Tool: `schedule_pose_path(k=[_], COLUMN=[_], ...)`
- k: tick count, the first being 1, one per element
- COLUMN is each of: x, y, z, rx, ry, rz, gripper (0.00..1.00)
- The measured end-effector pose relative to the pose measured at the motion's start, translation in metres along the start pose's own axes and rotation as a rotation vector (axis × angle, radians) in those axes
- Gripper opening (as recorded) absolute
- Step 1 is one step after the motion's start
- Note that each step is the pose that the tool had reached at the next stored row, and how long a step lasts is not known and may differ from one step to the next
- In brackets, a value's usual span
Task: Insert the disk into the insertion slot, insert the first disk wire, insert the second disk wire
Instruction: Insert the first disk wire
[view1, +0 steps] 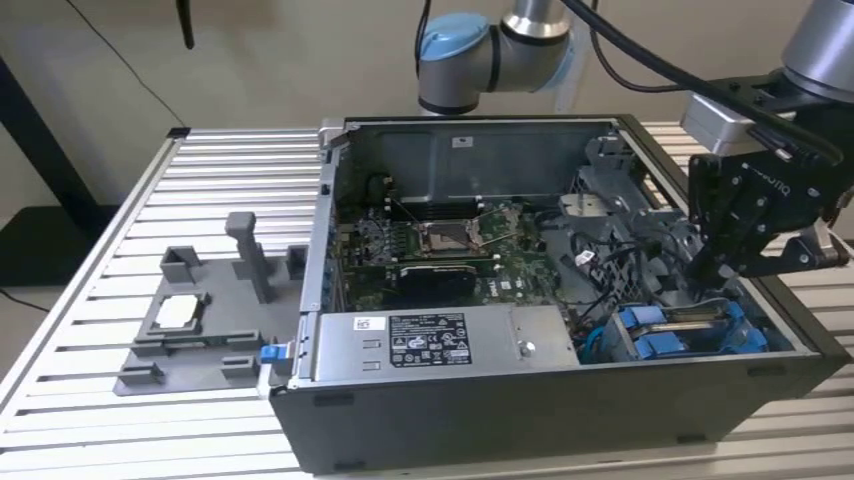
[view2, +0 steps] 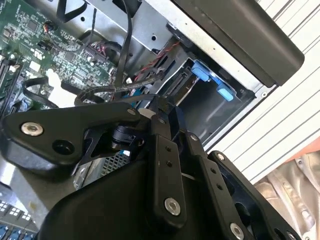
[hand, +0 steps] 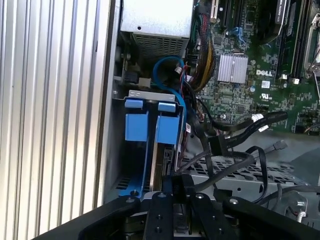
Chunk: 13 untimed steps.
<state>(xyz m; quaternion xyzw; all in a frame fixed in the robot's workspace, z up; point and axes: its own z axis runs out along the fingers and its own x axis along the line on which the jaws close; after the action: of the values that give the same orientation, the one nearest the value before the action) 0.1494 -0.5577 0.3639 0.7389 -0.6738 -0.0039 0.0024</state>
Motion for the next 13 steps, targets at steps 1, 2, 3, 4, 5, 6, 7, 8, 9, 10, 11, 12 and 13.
schedule_pose_path(k=[1,2,3,4,5,6,7,8,9,10,11,12,13], x=[0.0007,0.0012,0.0016,0.002,0.0024,0.0027,0.003,0.0034,0.0037,0.004,0.0046,0.0051,0.0056], y=[-0.002,-0.0034,-0.0042,-0.0048,-0.0055,-0.0062,-0.0071,-0.0082,-0.0094,-0.0105,-0.0114,-0.0121,-0.0125], z=[0.0007,0.0016,0.0024,0.0033,0.004,0.0046,0.005,0.0055,0.0059,0.0066,0.0074,0.0082,0.009], rx=[-0.0023,-0.0035,-0.0042,-0.005,-0.007,-0.0124,-0.0203,-0.0281,-0.035,-0.0391,-0.0406,-0.0414,-0.0422], ry=[-0.0025,-0.0056,-0.0081,-0.0105,-0.0118,-0.0127,-0.0133,-0.0141,-0.0146,-0.0161,-0.0192,-0.0223,-0.0243], rz=[0.0,0.0,0.0,0.0,0.0,0.0,0.0,0.0,0.0,0.001,0.0,0.0,0.001], gripper=[0.19,0.19,0.19,0.19,0.19,0.19,0.19,0.19,0.19,0.19,0.19,0.19,0.19])
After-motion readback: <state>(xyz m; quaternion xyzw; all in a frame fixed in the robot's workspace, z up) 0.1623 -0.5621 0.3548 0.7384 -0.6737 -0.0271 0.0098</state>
